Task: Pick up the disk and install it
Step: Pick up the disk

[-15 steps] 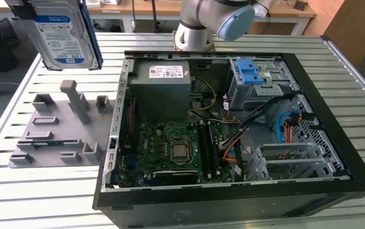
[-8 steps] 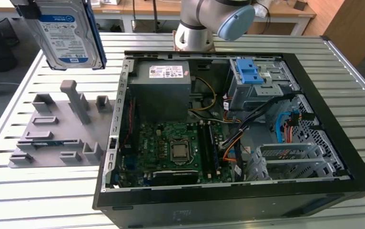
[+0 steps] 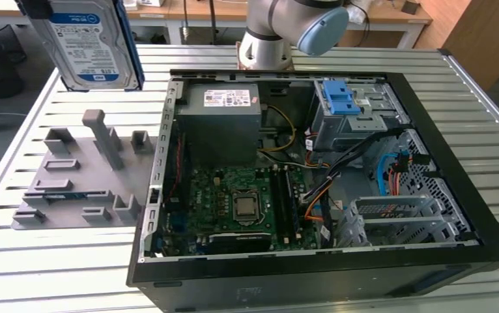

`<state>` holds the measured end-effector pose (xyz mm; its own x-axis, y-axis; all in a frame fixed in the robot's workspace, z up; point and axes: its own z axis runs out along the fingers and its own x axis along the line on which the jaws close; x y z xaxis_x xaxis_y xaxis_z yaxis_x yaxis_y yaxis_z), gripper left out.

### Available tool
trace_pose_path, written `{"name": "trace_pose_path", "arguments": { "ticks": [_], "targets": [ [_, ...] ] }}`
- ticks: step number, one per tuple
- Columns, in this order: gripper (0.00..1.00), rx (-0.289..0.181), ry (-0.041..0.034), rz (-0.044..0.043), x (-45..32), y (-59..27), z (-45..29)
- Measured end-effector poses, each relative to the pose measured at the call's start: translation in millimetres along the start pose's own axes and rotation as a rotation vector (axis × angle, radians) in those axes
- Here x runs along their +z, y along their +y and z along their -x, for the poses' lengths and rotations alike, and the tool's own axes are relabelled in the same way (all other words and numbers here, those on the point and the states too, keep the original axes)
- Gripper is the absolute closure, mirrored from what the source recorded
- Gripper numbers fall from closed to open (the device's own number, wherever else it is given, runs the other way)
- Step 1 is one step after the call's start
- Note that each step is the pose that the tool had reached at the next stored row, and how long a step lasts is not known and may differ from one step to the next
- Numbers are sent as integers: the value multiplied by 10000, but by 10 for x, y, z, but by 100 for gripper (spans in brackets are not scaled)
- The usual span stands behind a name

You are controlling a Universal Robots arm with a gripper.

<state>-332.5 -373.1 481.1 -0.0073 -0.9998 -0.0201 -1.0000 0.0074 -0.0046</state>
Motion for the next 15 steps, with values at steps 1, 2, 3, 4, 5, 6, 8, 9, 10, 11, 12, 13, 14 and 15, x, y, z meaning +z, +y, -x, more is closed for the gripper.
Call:
{"name": "trace_pose_path", "arguments": {
  "ticks": [1, 2, 3, 4, 5, 6, 8, 9, 10, 11, 12, 13, 14, 15],
  "targets": [
    [64, 1, -1, -2, 1, -1, -1],
    [64, 1, -2, -4, 2, -2, -2],
    [64, 0, -2, -3, 2, -5, -3],
    [64, 0, -1, -2, 1, -8, -8],
    [64, 0, -1, -1, 0, -11, -16],
    [64, 1, -1, -2, 1, -14, -25],
    [64, 1, -1, -2, 0, -17, -36],
    [64, 1, -1, -2, 0, -19, -40],
    [64, 1, -1, -2, 0, -21, -43],
    [64, 1, -1, -3, 1, -25, -45],
    [64, 1, -2, -3, 1, -30, -45],
    [64, 1, -1, -2, 0, -37, -45],
    [64, 1, -2, -3, 1, -45, -45],
    [64, 1, -1, -2, 0, -55, -45]
  ]
}}
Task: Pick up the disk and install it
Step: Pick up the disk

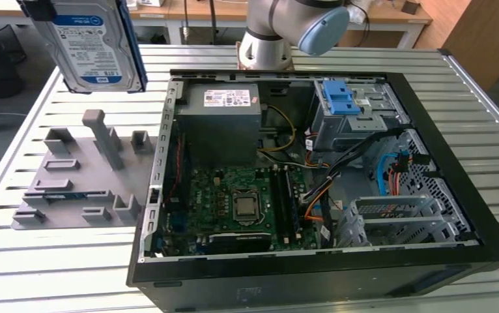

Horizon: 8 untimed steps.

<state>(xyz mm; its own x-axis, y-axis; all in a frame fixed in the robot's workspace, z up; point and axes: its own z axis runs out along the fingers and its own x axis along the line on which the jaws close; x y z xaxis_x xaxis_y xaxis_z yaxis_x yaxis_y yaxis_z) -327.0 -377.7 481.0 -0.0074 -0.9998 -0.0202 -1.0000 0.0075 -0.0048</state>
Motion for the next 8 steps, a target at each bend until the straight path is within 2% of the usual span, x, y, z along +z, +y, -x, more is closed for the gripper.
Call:
{"name": "trace_pose_path", "arguments": {
  "ticks": [8],
  "targets": [
    [64, 0, 0, 0, 0, -103, 1]
  ]
}}
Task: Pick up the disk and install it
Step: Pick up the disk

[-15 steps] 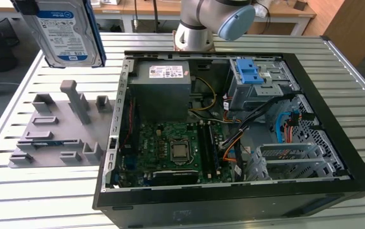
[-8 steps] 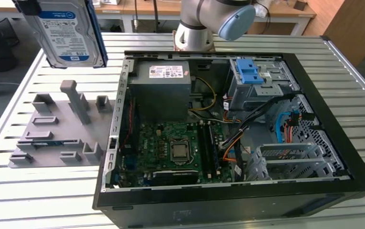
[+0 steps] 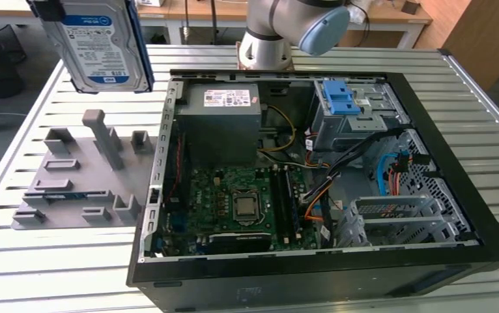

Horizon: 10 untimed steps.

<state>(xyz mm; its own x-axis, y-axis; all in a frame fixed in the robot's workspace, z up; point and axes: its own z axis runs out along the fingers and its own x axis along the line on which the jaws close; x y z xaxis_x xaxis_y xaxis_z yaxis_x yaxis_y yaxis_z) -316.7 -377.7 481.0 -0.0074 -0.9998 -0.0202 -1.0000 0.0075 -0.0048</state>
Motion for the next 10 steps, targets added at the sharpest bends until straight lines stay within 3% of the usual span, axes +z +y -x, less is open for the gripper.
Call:
{"name": "trace_pose_path", "arguments": {
  "ticks": [10],
  "targets": [
    [64, 0, 0, 0, 1, -170, 1]
  ]
}}
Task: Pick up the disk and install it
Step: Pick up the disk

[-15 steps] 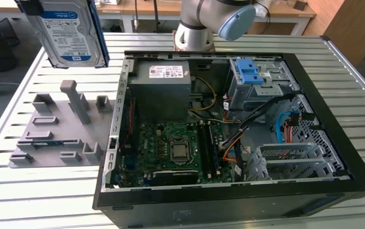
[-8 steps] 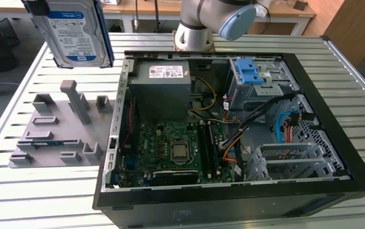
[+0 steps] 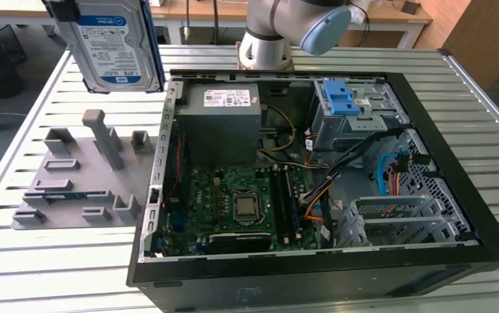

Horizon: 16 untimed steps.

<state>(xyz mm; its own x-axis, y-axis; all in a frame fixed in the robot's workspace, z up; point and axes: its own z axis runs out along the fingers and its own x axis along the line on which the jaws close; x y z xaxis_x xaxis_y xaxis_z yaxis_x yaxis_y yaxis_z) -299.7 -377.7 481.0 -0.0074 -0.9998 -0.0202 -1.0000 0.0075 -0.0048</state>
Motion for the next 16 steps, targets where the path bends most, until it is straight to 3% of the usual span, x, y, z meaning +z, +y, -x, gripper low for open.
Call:
{"name": "trace_pose_path", "arguments": {
  "ticks": [10, 16],
  "targets": [
    [64, 1, 0, 0, 1, -204, -3],
    [64, -1, 0, 0, 0, -315, -66]
  ]
}}
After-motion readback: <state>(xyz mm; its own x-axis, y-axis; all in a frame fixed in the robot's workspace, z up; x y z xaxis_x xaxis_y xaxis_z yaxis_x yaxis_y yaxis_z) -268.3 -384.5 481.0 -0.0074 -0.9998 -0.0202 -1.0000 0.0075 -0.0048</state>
